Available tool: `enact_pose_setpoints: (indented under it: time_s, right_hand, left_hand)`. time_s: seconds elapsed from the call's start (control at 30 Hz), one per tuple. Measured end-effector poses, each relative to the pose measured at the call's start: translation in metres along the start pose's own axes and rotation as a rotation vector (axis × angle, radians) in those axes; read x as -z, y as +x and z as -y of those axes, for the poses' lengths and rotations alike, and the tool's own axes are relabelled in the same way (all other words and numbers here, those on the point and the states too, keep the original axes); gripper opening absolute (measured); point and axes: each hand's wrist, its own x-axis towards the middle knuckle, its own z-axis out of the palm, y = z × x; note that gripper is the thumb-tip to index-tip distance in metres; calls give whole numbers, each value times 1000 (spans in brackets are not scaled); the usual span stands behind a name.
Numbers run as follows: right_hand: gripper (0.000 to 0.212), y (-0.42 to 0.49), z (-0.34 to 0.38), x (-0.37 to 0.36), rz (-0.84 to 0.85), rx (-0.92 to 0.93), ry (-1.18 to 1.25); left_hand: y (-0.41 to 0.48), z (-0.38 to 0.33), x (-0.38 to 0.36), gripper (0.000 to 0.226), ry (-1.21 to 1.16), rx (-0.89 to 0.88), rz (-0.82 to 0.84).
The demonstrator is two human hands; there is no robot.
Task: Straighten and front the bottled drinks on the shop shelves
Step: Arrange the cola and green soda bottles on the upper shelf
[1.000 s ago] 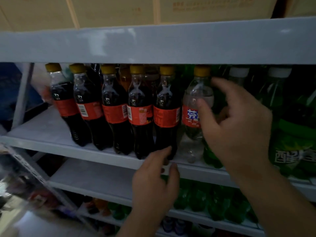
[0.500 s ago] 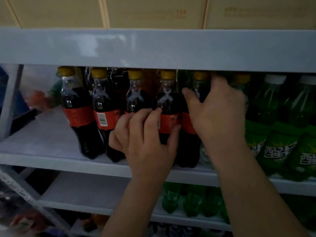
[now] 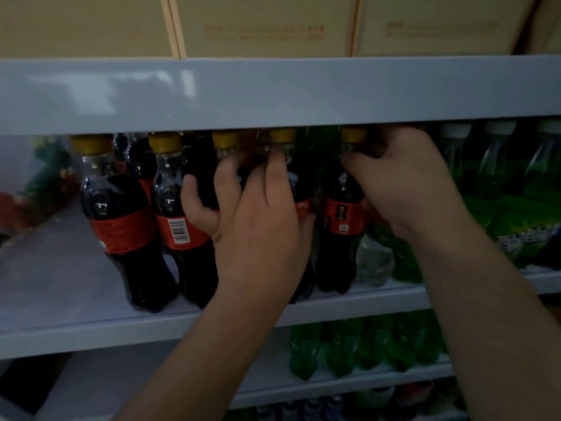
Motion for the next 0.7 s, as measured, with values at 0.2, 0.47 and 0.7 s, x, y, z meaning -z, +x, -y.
enact_pose_setpoints:
  time_s: [0.2,0.47,0.7]
  right_hand:
    - [41,-7,-1,-6,-70,159,-221]
    - [32,7,-3,13,144,-31,101]
    - [31,-1,-7,7,76,120,-132]
  left_hand:
    - [8,-4,13,56,10,-46,-68]
    - [15,-15,12,47,47,-45,-14]
    - [19,-20,11,49,31,-46,7]
